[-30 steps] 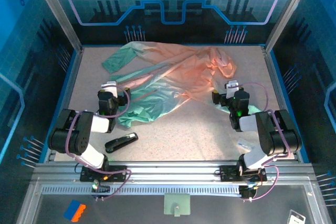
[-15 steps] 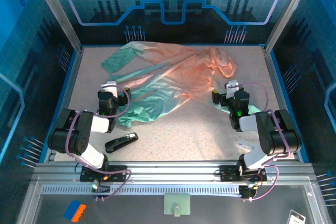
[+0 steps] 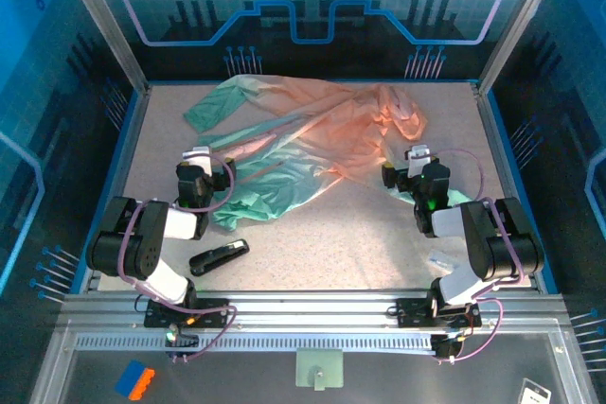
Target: Zip up the jacket
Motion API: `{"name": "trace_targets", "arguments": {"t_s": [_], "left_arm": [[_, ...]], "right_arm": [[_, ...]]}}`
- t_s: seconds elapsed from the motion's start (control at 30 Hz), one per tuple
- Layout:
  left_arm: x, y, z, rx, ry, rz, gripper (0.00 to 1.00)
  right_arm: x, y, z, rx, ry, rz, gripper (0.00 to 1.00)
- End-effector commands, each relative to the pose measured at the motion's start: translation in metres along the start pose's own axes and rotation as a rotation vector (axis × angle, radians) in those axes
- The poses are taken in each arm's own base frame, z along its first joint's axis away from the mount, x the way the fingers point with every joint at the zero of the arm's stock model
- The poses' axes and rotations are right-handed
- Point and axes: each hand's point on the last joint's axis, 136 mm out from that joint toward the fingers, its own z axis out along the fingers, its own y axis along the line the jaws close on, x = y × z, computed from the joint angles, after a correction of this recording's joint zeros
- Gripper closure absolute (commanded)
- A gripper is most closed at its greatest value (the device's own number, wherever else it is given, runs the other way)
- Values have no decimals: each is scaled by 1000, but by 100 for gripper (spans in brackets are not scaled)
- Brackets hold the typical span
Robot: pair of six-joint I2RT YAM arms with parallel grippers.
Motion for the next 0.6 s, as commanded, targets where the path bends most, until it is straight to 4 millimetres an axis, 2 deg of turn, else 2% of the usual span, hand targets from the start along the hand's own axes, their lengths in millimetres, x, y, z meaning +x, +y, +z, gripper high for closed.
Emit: {"name": "trace_targets", "arguments": {"t_s": [0.0, 0.43, 0.57], "left_arm": [[-10, 4, 0, -18, -23, -18, 1], [-10, 4, 0, -15, -23, -20, 1], [-15, 14, -7, -70, -51, -37, 1]], "right_arm": [[-13, 2, 1, -14, -31, -13, 0], [-12, -1, 2, -15, -23, 4, 0], [-15, -9, -1, 32, -34, 20, 0]]}}
